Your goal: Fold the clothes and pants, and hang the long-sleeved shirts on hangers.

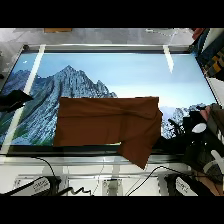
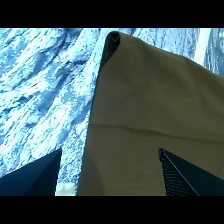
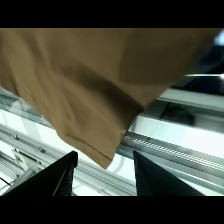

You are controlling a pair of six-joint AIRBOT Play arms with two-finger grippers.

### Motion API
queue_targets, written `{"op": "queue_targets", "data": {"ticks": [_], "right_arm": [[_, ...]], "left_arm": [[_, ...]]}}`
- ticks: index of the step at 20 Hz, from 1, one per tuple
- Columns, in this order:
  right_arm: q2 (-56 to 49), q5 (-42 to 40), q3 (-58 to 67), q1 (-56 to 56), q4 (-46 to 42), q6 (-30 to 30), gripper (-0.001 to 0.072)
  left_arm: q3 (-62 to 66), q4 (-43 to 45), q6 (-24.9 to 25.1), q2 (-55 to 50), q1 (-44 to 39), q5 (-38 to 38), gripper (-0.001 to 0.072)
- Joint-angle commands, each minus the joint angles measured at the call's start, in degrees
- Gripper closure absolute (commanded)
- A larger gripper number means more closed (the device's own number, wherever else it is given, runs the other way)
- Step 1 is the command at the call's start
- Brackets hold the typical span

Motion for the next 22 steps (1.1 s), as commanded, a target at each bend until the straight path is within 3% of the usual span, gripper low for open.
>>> {"op": "queue_targets", "data": {"ticks": [1, 6, 7, 8, 12, 13, 15, 18, 21, 22], "right_arm": [[0.6, -5.8, -6.8, 0.0, 2.4, 1.0, 0.0305], [0.6, -15.6, -7.2, 0.0, 10.8, -3.1, 0.0333], [0.6, -15.6, -7.2, 0.0, 12.1, -4.7, 0.0393], [0.6, -15.3, -7.2, 0.0, 12.4, -6.1, 0.0406], [0.6, -13.4, -7.2, 0.0, 12.4, -8.6, 0.0406], [0.6, -11.1, -7.2, 0.0, 12.4, -8.9, 0.0406], [0.6, -7.0, -7.2, 0.0, 12.4, -11.5, 0.0407], [0.7, -6.1, -7.2, 0.0, 12.4, -11.6, 0.0421], [0.7, -6.2, -7.2, 0.0, 12.4, -11.6, 0.0686], [0.7, -6.3, -7.2, 0.0, 12.5, -11.6, 0.0701]], "left_arm": [[0.0, 0.4, 0.0, 0.1, -0.9, 0.1, 0.0020], [0.0, 1.0, 0.0, 0.0, -0.9, 0.1, 0.0021], [0.0, 2.2, -0.2, 0.0, -0.9, 0.1, 0.0021], [-0.1, 3.5, -0.2, 0.0, -0.9, 0.1, 0.0022], [-3.2, 12.8, -0.2, 0.0, -0.9, -1.4, 0.0023], [-4.9, 15.5, -0.2, 0.0, -0.9, -1.5, 0.0055], [-9.2, 17.6, 0.1, 0.0, -0.4, -1.4, 0.0244], [-15.8, 18.4, 1.8, 0.0, 0.8, -1.6, 0.0244], [-22.4, 18.3, 4.0, 0.0, 1.9, -1.6, 0.0244], [-24.5, 18.4, 4.9, 0.0, 2.1, -1.3, 0.0244]]}}
